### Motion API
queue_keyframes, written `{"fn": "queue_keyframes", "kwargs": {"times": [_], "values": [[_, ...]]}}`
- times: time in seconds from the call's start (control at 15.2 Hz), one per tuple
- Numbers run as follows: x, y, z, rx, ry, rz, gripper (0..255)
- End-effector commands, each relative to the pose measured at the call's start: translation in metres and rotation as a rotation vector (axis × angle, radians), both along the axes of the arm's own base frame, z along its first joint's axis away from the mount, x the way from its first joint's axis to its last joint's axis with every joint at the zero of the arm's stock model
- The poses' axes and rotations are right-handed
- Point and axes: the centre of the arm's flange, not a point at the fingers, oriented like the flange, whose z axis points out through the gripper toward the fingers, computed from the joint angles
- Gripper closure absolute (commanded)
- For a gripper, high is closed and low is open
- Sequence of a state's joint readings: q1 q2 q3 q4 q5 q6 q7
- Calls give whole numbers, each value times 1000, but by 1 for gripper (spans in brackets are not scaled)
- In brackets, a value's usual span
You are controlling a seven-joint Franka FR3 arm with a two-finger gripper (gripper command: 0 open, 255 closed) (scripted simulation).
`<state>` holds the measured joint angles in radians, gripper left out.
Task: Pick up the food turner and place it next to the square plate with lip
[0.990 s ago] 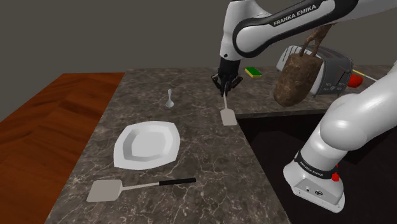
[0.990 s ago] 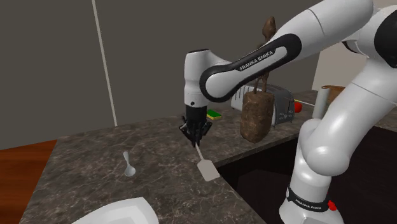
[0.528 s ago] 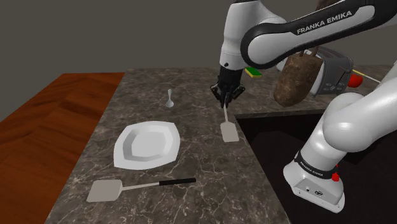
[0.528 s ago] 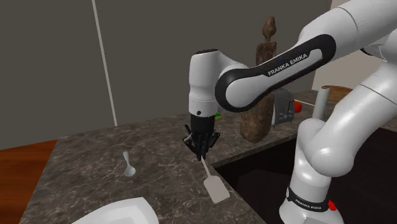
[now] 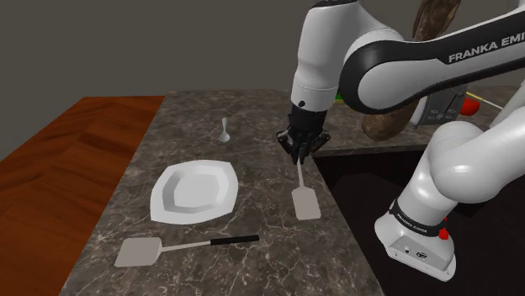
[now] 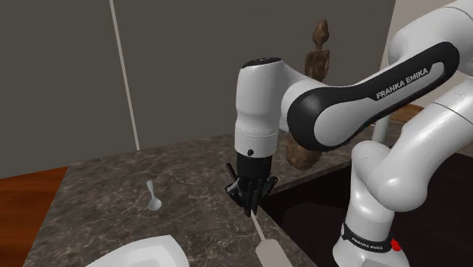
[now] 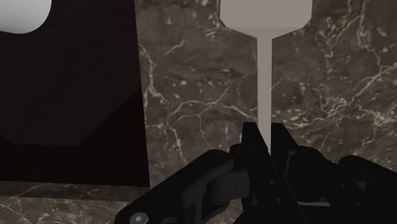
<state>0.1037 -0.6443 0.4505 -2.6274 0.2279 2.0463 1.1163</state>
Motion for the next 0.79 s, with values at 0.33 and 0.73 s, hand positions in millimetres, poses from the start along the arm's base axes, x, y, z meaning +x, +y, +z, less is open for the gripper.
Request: {"fn": "queue_keyframes", "kwargs": {"times": [0.33,0.73], "values": [[-7,14,-32,0,0,-1,255],[-7,14,-64,0,0,-1,255]]}}
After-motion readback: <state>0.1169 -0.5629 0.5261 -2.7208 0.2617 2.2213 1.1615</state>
